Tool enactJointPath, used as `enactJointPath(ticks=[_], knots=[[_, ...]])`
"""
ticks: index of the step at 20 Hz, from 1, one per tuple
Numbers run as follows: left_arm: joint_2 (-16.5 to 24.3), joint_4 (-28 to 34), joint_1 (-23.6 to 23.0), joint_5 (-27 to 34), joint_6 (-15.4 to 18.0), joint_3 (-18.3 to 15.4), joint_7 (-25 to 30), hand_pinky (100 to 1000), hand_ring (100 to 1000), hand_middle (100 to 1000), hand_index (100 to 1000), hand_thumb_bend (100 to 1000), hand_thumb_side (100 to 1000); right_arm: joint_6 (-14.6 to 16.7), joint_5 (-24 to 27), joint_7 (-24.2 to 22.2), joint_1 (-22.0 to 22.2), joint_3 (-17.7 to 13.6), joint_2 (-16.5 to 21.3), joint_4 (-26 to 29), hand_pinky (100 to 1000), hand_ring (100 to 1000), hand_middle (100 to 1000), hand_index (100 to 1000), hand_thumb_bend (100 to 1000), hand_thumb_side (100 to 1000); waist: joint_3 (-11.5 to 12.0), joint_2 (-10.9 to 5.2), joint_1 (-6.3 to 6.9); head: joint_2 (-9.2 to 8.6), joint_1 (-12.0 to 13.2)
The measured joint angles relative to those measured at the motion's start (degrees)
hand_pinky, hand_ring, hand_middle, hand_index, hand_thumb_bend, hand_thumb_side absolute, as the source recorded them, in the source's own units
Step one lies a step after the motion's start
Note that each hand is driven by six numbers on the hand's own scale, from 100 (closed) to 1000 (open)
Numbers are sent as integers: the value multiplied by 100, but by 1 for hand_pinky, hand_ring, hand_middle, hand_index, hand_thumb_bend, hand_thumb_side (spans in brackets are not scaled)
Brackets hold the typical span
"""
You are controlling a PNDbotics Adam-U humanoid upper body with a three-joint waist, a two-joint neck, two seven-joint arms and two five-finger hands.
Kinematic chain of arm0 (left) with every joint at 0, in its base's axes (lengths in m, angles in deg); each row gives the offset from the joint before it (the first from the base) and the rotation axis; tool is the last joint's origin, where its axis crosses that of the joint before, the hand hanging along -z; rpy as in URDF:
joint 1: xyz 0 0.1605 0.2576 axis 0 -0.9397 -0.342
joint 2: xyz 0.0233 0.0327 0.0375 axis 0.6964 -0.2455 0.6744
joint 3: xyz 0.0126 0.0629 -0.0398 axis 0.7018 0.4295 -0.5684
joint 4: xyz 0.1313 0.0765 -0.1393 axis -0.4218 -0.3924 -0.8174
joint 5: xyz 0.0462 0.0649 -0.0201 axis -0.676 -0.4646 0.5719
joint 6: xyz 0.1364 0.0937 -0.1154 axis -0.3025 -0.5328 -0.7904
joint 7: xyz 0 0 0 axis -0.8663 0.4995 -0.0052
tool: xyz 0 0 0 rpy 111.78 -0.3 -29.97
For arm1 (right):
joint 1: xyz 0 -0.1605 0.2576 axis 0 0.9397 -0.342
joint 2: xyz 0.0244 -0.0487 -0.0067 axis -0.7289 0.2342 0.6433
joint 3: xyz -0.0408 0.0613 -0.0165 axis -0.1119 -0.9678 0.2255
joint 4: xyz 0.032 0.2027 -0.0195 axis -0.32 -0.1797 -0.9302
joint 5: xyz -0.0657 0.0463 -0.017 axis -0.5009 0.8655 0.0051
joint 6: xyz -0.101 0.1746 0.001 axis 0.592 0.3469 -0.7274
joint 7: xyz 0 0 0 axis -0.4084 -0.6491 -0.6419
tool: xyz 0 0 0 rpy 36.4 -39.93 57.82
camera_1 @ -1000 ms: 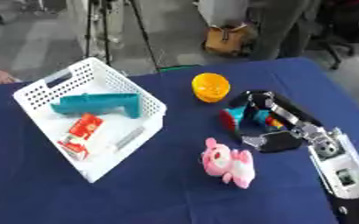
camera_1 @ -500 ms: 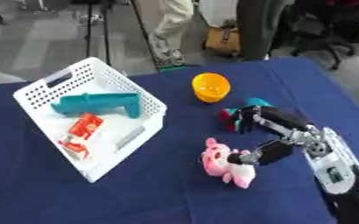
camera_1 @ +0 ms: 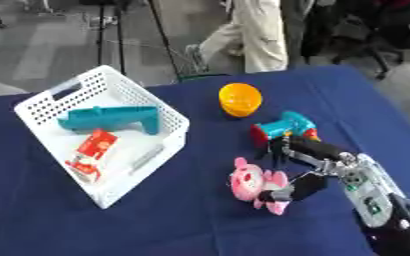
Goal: Pick up objects on the table and place them in the box.
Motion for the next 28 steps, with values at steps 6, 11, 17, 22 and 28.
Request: enactJointPath(ticks=[6,11,17,22,28], knots=[[0,0,0,2,-5,1,7,759,673,716,819,281,839,58,-221,22,-102,91,-155,-172,559,604,720,811,597,656,8,0,7,0,-8],[0,0,2,3,0,1,13,759,673,717,819,281,838,106,-436,69,-193,151,-252,-279,563,608,720,810,597,656,13,0,23,0,-13],[-2,0,4,5,6,1,20,758,673,717,820,281,839,204,-876,249,-293,187,-372,-424,576,620,719,811,610,642,23,0,32,0,-24],[-3,0,8,9,11,1,25,758,673,716,819,282,837,286,-1388,592,-413,239,-472,-583,504,527,600,790,566,503,32,0,36,0,-50],[-4,0,16,21,14,2,29,758,673,716,820,280,841,251,-1857,1313,-477,261,-552,-735,241,311,381,584,468,233,35,-3,35,-1,-54]])
